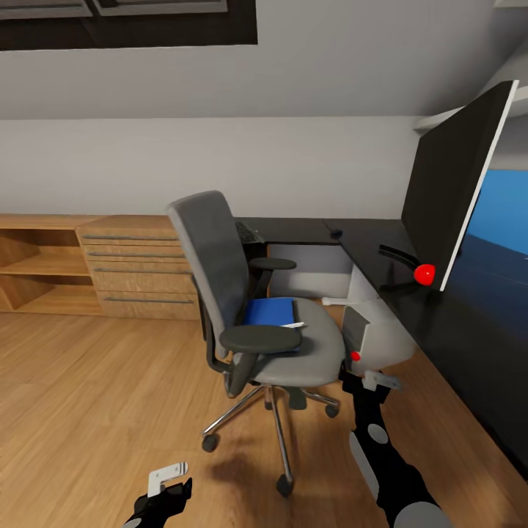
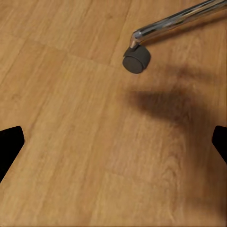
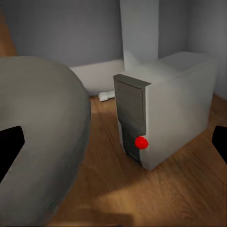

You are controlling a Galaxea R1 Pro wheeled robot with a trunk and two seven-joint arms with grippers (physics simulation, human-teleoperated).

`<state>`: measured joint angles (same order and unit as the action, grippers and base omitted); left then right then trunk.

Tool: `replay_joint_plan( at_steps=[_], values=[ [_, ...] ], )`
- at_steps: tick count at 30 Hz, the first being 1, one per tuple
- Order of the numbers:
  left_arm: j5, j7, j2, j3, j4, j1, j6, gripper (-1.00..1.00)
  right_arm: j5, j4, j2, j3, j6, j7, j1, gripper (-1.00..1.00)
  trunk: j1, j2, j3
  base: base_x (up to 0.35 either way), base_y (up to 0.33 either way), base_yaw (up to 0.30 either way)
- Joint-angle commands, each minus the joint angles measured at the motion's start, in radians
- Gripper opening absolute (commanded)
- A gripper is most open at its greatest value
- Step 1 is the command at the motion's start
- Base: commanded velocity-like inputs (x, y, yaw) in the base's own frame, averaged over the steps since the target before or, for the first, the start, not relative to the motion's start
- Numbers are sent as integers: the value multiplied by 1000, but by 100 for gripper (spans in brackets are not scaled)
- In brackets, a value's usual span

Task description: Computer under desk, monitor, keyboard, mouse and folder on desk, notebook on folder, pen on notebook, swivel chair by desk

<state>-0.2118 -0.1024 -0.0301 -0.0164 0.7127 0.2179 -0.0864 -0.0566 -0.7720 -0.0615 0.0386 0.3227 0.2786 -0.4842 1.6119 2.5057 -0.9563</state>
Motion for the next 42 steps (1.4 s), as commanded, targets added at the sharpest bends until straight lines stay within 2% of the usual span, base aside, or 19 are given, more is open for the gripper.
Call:
replay_joint_plan(
  at_steps=[1,42],
  values=[
    [-8,-2,-1,-2,2,0,-6,100,-6,0,-1,1,5,-1,-1,100,0,0,-1,0,68,0],
    [-8,-2,-1,-1,2,1,-6,100,-6,-4,-6,0,6,3,-1,100,0,0,-1,0,5,0]
  ],
)
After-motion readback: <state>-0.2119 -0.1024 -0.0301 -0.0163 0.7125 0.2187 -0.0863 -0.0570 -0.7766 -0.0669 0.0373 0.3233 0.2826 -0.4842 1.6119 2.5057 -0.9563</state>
